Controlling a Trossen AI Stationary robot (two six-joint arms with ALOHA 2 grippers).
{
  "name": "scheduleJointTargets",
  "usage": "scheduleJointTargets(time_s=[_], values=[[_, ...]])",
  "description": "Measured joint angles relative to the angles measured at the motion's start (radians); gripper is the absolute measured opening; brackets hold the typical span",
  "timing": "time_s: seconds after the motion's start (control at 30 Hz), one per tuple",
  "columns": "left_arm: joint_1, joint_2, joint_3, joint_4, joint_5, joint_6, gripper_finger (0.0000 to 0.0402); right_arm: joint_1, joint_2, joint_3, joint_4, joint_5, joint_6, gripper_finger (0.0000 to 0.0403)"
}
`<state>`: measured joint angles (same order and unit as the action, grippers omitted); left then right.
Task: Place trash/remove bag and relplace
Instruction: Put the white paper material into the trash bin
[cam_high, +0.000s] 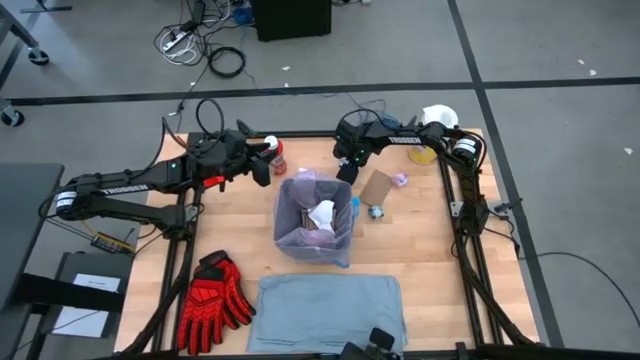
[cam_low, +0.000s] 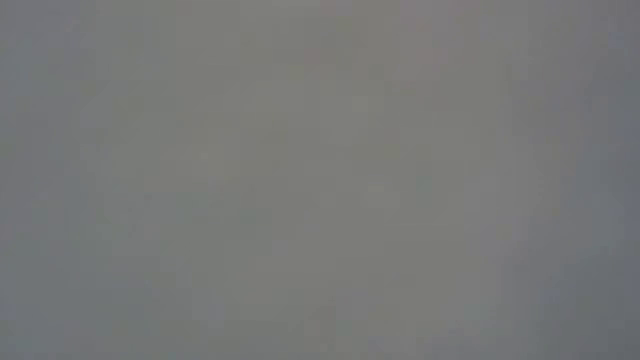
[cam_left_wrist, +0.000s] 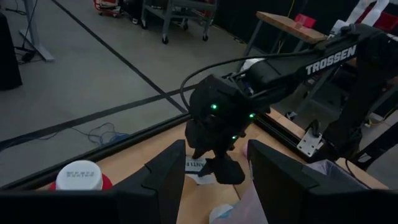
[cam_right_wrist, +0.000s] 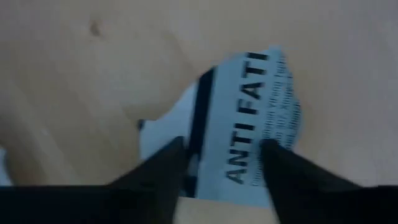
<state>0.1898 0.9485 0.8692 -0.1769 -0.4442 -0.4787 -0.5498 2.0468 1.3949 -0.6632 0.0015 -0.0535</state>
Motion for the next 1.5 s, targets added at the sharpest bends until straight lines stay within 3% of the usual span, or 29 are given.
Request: scheduleJointTargets(time_s=[0.1,0.17,0.33,0.6,0.83,0.97,1.27,1.5], values=[[0.000,0.000,0.000,-0.001,0.000,-0.001,0.0183,0.009,0.001,-0.001,-0.017,0.000,-0.009,0.0059],[0.000,0.000,0.000,0.000,0.000,-0.001,0.0183,0.015,0.001,-0.001,-0.016,0.006,-0.024,0.0018],[0.000,0.000,0.000,0.001,0.000,-0.005,0.0183,0.022,-0.020,-0.005,-0.021,0.066,0.030,0.0015],[0.000,0.000,0.000,0.000,0.012,-0.008,0.0183,0.042,-0.176,-0.004,-0.004,0.089,0.045,0.0017],[0.000,0.000,0.000,0.000,0.016,-0.002,0.0183,0.004,-0.199,-0.005,0.039,0.070,-0.079,0.0064],[-0.001,0.000,0.000,-0.001,0.021,-0.001,0.0183,-0.025,-0.162,-0.005,0.027,0.037,-0.119,0.0130],[-0.002,0.000,0.000,0.001,0.039,-0.004,0.0183,-0.049,-0.093,-0.004,0.011,0.074,-0.206,0.0274],[-0.002,0.000,0.000,0.001,0.039,-0.011,0.0184,-0.055,-0.066,-0.004,0.017,0.083,-0.213,0.0288]])
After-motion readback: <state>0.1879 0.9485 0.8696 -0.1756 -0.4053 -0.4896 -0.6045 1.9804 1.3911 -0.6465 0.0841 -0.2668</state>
